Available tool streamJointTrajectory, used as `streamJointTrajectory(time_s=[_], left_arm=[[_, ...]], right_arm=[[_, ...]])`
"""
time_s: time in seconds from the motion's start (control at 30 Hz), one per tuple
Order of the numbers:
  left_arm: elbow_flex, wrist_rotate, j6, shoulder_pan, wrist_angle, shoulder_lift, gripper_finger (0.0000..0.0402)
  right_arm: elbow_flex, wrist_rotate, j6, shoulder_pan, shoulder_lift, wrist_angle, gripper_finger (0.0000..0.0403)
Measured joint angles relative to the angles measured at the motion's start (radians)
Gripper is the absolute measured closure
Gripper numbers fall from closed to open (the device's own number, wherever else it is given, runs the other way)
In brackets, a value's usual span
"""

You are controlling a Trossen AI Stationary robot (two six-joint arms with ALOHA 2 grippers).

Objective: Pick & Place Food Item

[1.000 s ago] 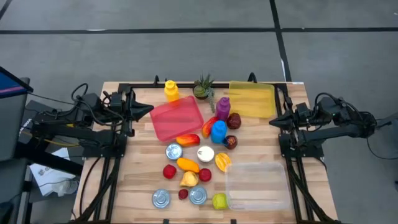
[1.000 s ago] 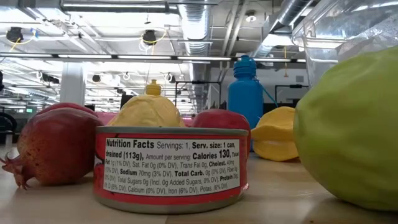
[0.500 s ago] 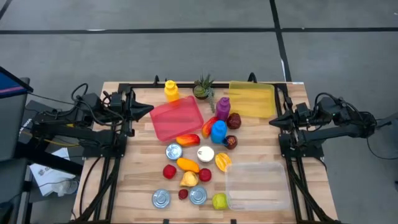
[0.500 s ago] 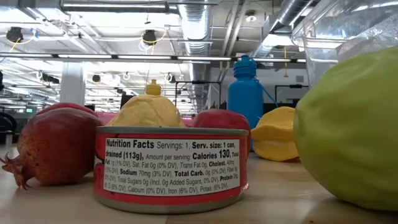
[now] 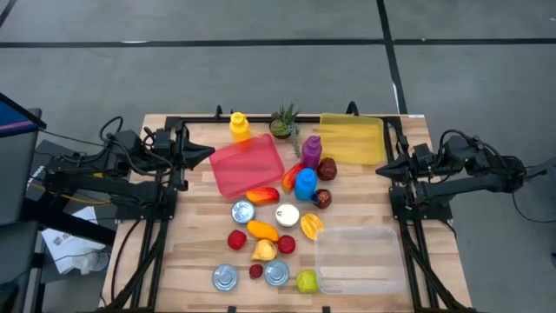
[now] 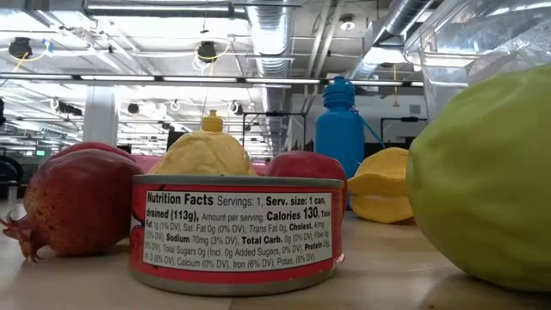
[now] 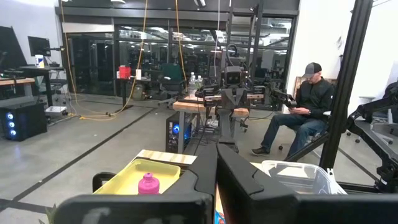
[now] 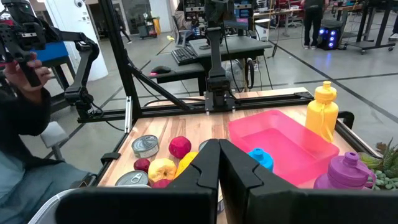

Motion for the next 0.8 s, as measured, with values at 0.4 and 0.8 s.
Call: streamJointTrajectory(time_s=[0.4, 0.8], left_arm=[[0.000, 0.001, -0.023, 0.000, -0.005, 0.000, 0.0399], [0.000, 0.001, -0.027, 0.000, -0.003, 0.000, 0.0399]], right_arm=[[0.000, 0.000, -0.034, 0.000, 0.000, 0.033, 0.0403], [0.000, 0.000, 0.021, 0.000, 0.000, 0.063, 0.0403]])
